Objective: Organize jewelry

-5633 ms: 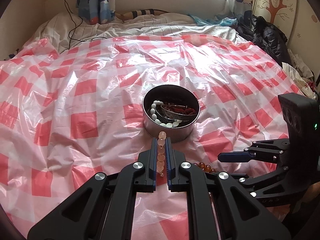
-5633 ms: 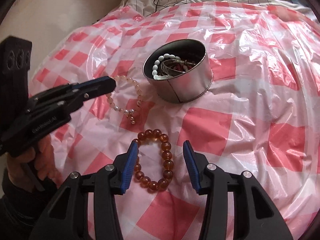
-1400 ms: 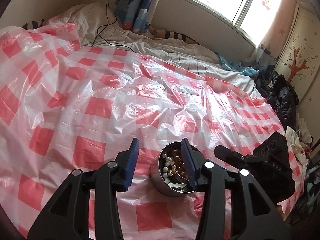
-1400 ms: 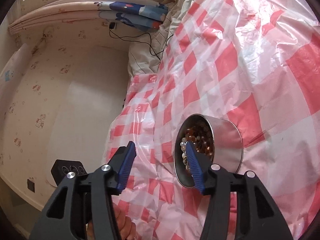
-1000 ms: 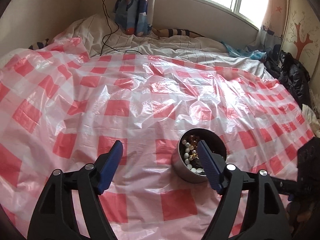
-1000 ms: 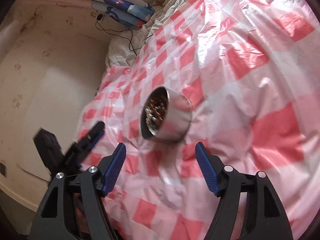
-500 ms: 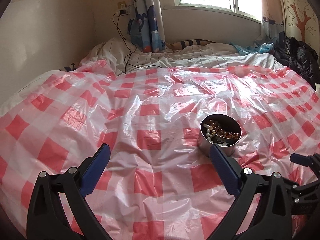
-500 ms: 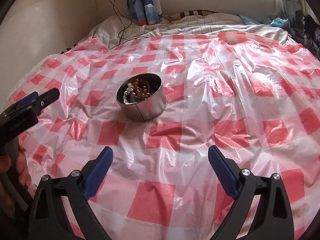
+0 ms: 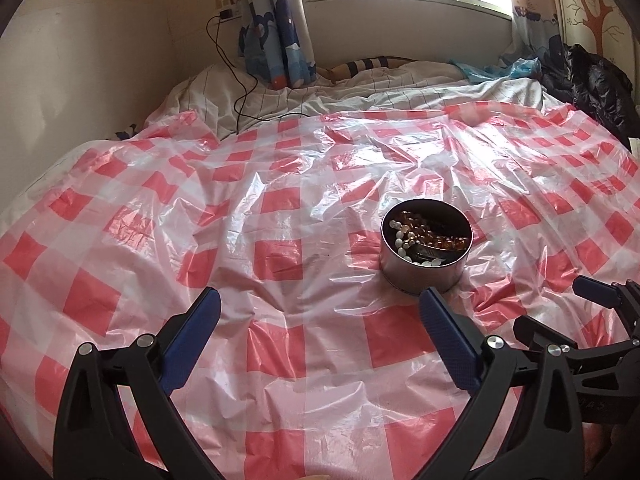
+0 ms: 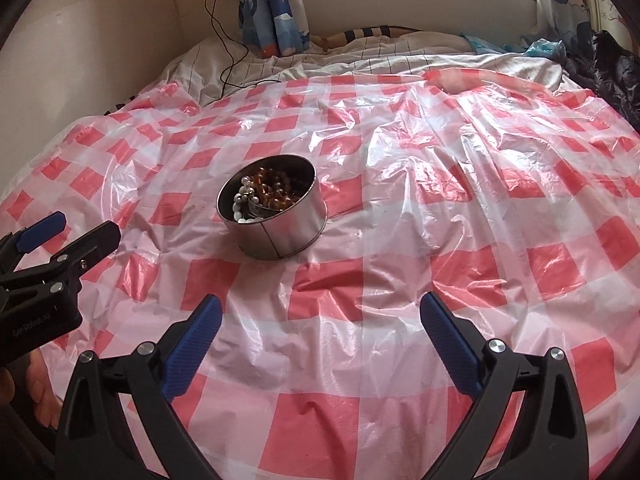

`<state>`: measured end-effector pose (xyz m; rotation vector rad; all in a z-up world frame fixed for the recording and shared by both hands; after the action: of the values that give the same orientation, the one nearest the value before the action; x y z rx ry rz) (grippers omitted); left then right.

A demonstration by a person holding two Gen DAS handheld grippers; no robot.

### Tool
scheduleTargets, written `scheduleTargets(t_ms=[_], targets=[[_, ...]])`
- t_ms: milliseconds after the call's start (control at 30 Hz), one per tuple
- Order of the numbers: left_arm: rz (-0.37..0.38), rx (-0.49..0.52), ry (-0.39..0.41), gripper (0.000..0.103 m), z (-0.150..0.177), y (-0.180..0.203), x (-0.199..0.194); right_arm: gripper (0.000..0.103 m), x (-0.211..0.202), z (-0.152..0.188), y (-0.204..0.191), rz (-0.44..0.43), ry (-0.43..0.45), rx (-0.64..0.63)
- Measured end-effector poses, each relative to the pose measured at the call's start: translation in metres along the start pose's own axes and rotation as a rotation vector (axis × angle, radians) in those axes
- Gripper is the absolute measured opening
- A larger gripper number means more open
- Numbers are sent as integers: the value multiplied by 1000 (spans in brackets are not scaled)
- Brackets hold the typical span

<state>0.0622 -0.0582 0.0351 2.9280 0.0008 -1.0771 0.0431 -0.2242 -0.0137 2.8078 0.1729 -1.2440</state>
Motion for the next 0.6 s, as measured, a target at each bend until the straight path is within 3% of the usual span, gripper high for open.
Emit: scheduleTargets(t_ms=[600], targets=[[27,-12,-46,95,4,3,6,95,9,2,-2,28,-24,-17]])
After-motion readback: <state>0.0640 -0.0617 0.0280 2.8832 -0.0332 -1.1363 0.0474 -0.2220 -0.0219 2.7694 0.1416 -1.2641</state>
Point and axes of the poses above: each gripper's, at about its wrist camera, not at the fingertips, and x roughly the way its jaws point, y to its right, z to its underside, the point moved 2 cm from there along x, roughly the way its jaws point, and after that the axes turned 13 degrees about -x, right-handed, at the moved point
